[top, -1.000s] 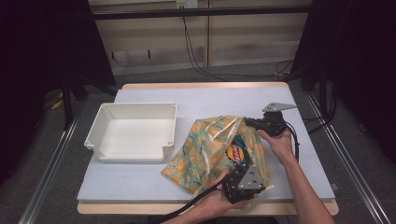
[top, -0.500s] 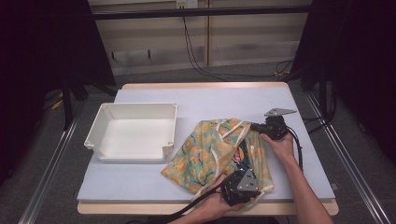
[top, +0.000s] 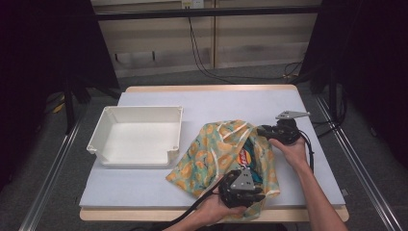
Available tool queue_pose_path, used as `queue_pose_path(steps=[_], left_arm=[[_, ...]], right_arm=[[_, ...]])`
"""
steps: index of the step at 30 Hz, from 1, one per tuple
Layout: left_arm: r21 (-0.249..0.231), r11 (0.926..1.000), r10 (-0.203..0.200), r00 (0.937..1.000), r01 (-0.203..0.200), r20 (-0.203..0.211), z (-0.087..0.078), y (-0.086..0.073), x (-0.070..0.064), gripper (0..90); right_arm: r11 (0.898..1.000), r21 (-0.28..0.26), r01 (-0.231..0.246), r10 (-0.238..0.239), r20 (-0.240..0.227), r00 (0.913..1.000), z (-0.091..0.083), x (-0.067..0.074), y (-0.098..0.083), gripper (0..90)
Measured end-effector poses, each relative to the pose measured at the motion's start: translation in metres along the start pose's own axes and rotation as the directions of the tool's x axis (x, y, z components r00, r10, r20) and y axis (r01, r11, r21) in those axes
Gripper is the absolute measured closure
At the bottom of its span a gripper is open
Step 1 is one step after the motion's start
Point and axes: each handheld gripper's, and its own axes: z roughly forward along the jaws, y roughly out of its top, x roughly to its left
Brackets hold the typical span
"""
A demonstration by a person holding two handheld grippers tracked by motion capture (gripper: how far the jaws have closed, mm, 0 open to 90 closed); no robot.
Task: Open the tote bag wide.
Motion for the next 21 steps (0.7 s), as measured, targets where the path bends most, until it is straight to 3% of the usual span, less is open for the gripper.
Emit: queue_pose_path(steps=[4,6,9,10,11,16,17,21], left_arm=[[-0.012,0.9999,0.0,1.0,0.0,0.005,-0.011,0.002,0.001,72.8],[-0.012,0.9999,0.005,0.9999,-0.005,-0.015,-0.019,0.002,0.001,70.3],[-0.023,0.9996,-0.018,0.9993,0.017,-0.033,-0.026,0.003,0.003,62.8],[-0.024,0.9997,-0.009,0.9993,0.008,-0.035,-0.028,0.004,0.005,62.8],[-0.038,0.9989,-0.028,0.9985,0.026,-0.047,-0.036,0.004,0.009,62.8],[-0.078,0.9959,-0.051,0.9962,0.045,-0.071,-0.046,0.006,0.022,64.5],[-0.073,0.996,-0.057,0.9933,0.05,-0.1,-0.048,0.006,0.028,64.4],[-0.058,0.9969,-0.06,0.9896,0.053,-0.13,-0.051,0.003,0.041,64.4]], right_arm=[[1.0,-0.029,0.011,-0.011,-0.018,0.9998,-0.016,0.005,0.004,60.5],[0.999,-0.041,0.015,-0.016,-0.031,0.9994,-0.026,0.01,0.005,59.0],[0.998,-0.066,-0.002,-0.002,-0.065,0.9979,-0.036,0.019,0.004,60.0],[0.997,-0.075,-0.007,0.0,-0.084,0.9964,-0.038,0.022,0.003,60.0],[0.996,-0.084,-0.007,-0.002,-0.106,0.9944,-0.04,0.025,0.003,60.1],[0.995,-0.099,0.016,-0.031,-0.152,0.9879,-0.047,0.043,0.004,55.9],[0.995,-0.096,0.02,-0.036,-0.161,0.9863,-0.047,0.045,0.004,54.1],[0.996,-0.084,0.039,-0.053,-0.168,0.9844,-0.041,0.05,0.006,49.8]])
